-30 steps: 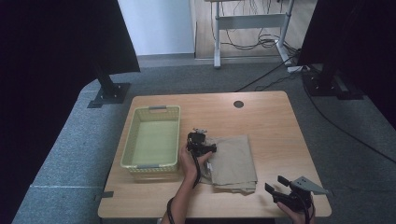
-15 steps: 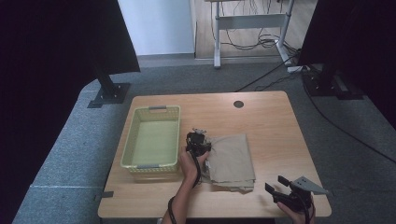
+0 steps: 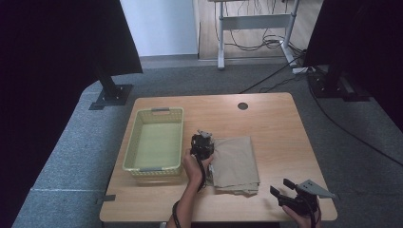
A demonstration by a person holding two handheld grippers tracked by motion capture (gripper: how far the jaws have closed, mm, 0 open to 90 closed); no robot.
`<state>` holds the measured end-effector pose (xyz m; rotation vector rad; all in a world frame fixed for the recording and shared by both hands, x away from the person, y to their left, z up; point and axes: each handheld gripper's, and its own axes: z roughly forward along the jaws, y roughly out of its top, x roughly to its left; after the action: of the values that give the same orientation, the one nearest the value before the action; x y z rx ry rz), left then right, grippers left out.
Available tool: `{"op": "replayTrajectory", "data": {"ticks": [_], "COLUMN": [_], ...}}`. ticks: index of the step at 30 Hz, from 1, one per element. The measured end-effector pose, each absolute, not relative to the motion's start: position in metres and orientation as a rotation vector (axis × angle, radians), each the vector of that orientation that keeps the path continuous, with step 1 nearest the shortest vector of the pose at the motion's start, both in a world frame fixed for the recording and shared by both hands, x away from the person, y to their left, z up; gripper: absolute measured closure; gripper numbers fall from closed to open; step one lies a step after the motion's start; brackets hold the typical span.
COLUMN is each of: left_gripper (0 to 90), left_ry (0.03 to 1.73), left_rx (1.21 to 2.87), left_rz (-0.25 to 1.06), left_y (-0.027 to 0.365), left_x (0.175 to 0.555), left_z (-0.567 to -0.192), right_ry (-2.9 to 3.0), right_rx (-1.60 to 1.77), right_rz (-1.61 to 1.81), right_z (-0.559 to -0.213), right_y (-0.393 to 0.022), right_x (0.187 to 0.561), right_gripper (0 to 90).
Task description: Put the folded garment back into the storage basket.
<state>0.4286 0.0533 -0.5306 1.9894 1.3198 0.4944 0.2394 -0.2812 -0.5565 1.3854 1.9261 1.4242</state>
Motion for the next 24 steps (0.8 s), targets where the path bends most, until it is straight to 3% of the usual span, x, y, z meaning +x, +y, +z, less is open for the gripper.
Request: {"op": "replayTrajectory", "data": {"ticks": [24], "left_gripper": [83.7], "left_ry": [1.229], "left_rx": [1.918], "left_rz": [0.504], "left_y": [0.054], "left_x": [0.414], "left_z": [-0.506], "right_ry": [1.939], "right_rx": [1.361], "right_rz": [1.464], "right_z": [-0.555], "right_y": [-0.276], "right_x": [0.239], "right_gripper": [29.1]}}
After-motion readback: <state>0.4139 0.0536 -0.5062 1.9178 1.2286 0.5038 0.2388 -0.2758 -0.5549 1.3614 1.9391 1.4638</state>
